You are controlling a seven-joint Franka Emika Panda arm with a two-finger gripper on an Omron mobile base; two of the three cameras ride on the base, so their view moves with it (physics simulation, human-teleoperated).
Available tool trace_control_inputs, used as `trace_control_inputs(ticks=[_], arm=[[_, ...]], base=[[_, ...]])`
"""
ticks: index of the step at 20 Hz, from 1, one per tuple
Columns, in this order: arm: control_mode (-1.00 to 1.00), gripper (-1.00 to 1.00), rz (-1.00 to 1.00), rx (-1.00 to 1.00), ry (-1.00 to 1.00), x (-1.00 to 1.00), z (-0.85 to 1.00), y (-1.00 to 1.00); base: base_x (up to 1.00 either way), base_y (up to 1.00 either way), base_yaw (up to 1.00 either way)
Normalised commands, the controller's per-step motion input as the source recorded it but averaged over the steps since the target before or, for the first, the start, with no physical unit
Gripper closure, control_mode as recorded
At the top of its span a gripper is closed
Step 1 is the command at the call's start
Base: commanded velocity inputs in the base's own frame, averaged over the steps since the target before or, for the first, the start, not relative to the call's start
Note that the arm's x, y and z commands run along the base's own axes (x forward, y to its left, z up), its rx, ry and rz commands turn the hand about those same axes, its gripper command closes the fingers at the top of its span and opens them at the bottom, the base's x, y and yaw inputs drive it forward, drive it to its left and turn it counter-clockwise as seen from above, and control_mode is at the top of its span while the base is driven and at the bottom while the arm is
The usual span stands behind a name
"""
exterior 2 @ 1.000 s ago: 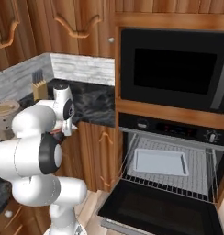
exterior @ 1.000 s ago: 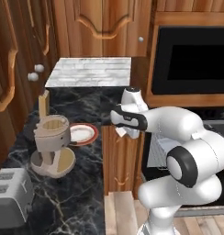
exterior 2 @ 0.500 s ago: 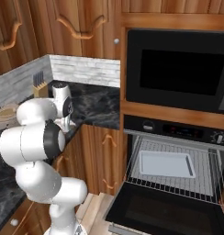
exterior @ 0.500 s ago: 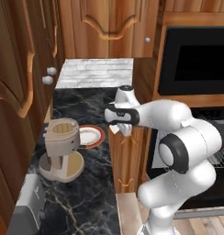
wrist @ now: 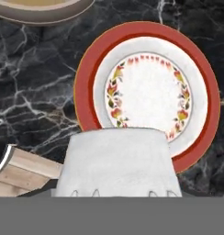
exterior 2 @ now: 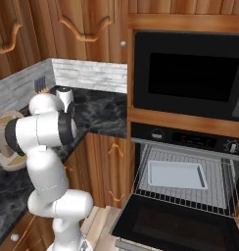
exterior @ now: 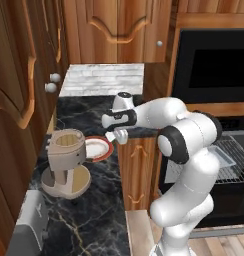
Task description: Take the baked cake out of the oven and place it on the plate for cooling. Then close the oven door.
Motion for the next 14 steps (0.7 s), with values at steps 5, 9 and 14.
trace_control_inputs(ticks=[5,9,14], arm=[[-1.0,1.0,0.0,0.0,0.13,0.78,-0.37,0.58],[-1.0,1.0,0.0,0.0,0.13,0.33,-0.32,0.47],[-1.0,1.0,0.0,-0.01,0.07,0.02,-0.3,0.55]], base=[[0.0,0.0,0.0],[0.0,0.0,0.0],[0.0,0.0,0.0]])
